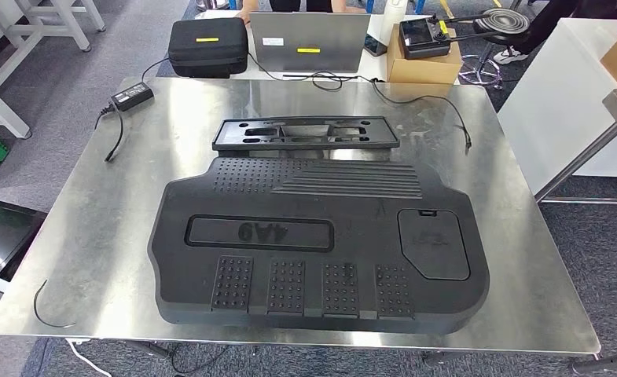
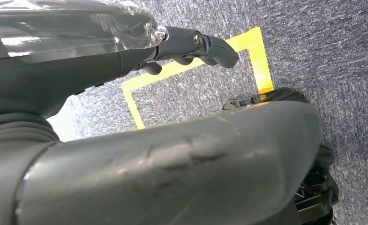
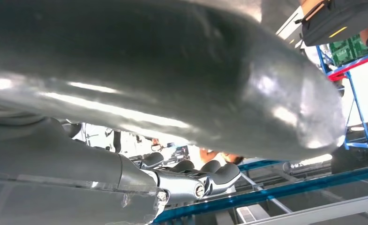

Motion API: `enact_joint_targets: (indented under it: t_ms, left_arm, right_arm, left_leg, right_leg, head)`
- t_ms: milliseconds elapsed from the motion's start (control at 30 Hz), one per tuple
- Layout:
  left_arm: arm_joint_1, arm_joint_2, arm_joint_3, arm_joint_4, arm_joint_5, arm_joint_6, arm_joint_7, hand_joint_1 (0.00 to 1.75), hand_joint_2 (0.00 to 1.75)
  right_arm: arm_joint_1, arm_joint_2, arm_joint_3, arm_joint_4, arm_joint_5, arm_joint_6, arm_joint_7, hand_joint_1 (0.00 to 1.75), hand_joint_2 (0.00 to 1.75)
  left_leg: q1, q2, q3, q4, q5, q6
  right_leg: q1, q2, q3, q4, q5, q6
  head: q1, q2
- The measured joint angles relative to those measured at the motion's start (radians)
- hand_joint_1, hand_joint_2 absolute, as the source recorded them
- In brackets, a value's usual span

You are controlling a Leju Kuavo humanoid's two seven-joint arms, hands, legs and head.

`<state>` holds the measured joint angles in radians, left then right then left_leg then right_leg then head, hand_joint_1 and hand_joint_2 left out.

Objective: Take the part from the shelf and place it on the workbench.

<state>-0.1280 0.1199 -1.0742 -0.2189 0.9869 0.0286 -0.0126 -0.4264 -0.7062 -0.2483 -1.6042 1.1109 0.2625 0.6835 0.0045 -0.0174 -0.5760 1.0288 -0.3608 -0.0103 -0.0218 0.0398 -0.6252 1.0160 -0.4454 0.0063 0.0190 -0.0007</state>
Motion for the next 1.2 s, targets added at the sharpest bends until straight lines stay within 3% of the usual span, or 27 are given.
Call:
enact_joint_targets:
  t_ms: [233,533,733,933,1200]
  left_arm:
    - [0.005,-0.001,0.000,0.000,0.010,0.000,0.000,0.00,0.00]
    - [0.034,-0.008,0.008,0.000,0.073,0.020,0.020,0.00,0.00]
    - [0.044,-0.023,0.047,0.000,0.143,0.043,0.055,0.00,0.00]
    - [0.043,-0.026,0.075,0.000,0.154,0.047,0.062,0.00,0.00]
    - [0.042,-0.026,0.096,0.000,0.159,0.048,0.063,0.00,0.00]
  right_arm:
    - [0.024,0.004,-0.062,-0.005,-0.026,0.010,0.000,0.00,0.00]
    - [0.306,0.040,-0.391,-0.031,-0.202,-0.072,0.000,0.00,0.00]
    - [0.482,0.141,-0.614,-0.017,-0.255,-0.165,0.000,0.00,0.00]
    - [0.508,0.219,-0.724,0.004,-0.212,-0.157,0.000,0.00,0.00]
    - [0.514,0.278,-0.781,0.024,-0.156,-0.080,0.000,0.00,0.00]
  left_leg:
    - [0.000,0.000,0.002,-0.002,0.001,-0.001]
    - [0.000,-0.001,0.004,-0.002,-0.004,-0.001]
    - [0.001,0.002,0.007,-0.003,-0.008,-0.002]
    - [0.001,0.008,0.011,-0.004,-0.010,-0.003]
    - [0.001,0.008,0.015,-0.006,-0.010,-0.003]
  right_leg:
    - [0.000,-0.001,0.001,0.000,-0.001,0.000]
    - [0.000,-0.002,0.002,0.000,-0.006,0.001]
    - [0.001,0.001,0.003,0.000,-0.010,0.000]
    - [0.001,0.006,0.005,0.000,-0.010,-0.001]
    - [0.001,0.006,0.007,0.000,-0.011,-0.002]
  head:
    - [-0.005,0.000]
    - [-0.003,0.000]
    - [0.001,0.000]
    - [0.001,0.000]
    - [-0.002,0.000]
